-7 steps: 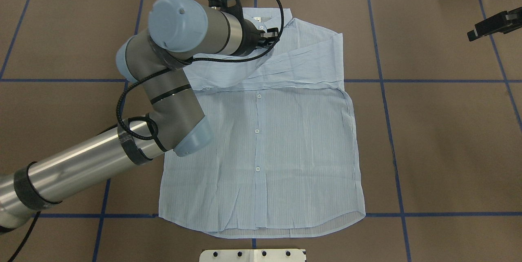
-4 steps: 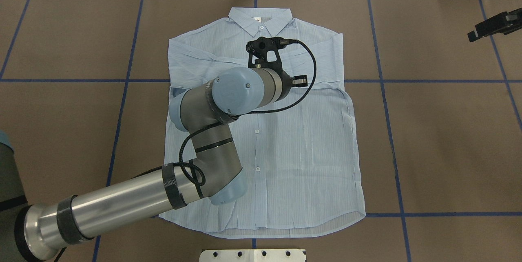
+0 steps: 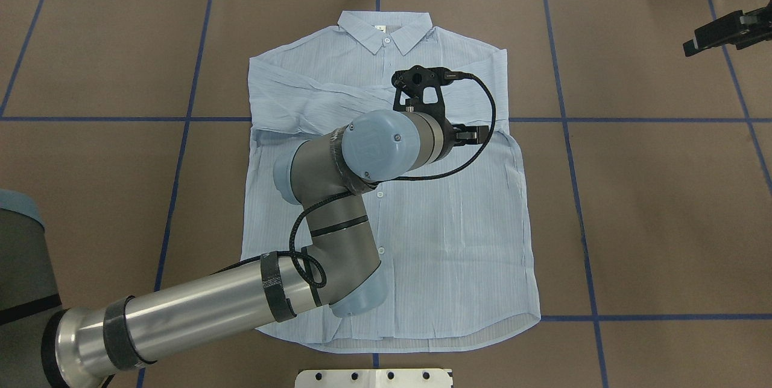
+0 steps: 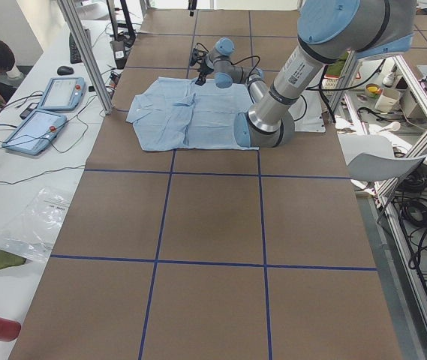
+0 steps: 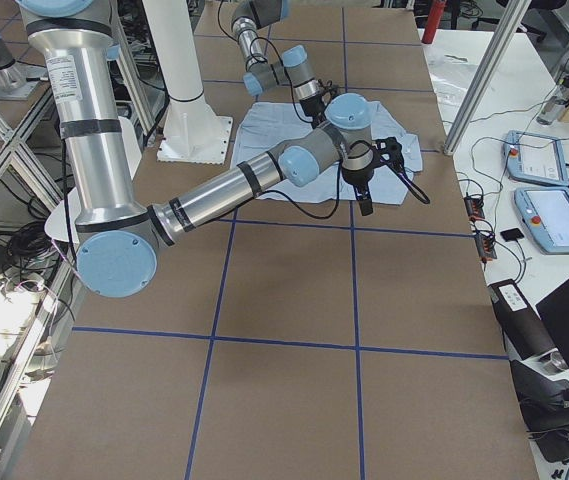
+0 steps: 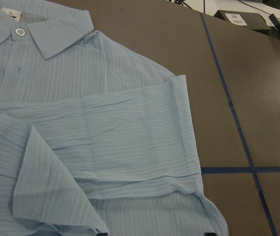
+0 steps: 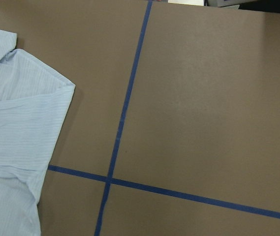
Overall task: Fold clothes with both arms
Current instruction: 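Release the sleeve and move both grippers to the shirt hem corners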
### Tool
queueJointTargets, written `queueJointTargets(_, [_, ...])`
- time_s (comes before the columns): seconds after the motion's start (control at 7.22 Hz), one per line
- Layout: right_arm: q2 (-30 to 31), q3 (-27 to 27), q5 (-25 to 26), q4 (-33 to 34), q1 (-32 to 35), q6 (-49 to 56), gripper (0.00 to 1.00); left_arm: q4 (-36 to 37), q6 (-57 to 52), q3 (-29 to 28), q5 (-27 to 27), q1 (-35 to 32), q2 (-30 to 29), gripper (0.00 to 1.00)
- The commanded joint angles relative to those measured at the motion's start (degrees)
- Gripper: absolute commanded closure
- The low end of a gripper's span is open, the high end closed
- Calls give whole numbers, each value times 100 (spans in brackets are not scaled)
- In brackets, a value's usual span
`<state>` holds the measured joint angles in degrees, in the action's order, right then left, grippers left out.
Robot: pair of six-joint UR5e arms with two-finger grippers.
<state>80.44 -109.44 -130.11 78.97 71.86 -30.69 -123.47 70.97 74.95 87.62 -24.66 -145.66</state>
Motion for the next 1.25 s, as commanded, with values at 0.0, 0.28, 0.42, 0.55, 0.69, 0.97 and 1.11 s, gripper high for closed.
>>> queueJointTargets(0.0, [-2,-129,387,-810,-721,-1564,0,707,-721,491,359,-161,212,0])
queueJointTargets(0.28, [242,-803,1483,-787,-1950,-2919,0,728,-1444,2051,1124,-460,1569,0])
queueJointTargets(0.42, [583,-1294,2176,-787,-2687,-3465,0,754,-1454,2711,1187,-478,2194,0])
queueJointTargets(0.55, [943,-1716,2757,-787,-3417,-4062,0,763,-1437,3318,1170,-505,2983,0])
queueJointTargets(0.69, [1217,-1947,3503,-787,-4207,-4599,0,754,-1393,3716,1144,-514,3670,0])
queueJointTargets(0.97, [1386,-2045,4430,-787,-5231,-5235,0,711,-738,3974,690,-244,4473,0])
queueJointTargets(1.11, [1456,-2081,4546,-787,-5391,-5324,0,702,-351,4027,373,133,4738,0])
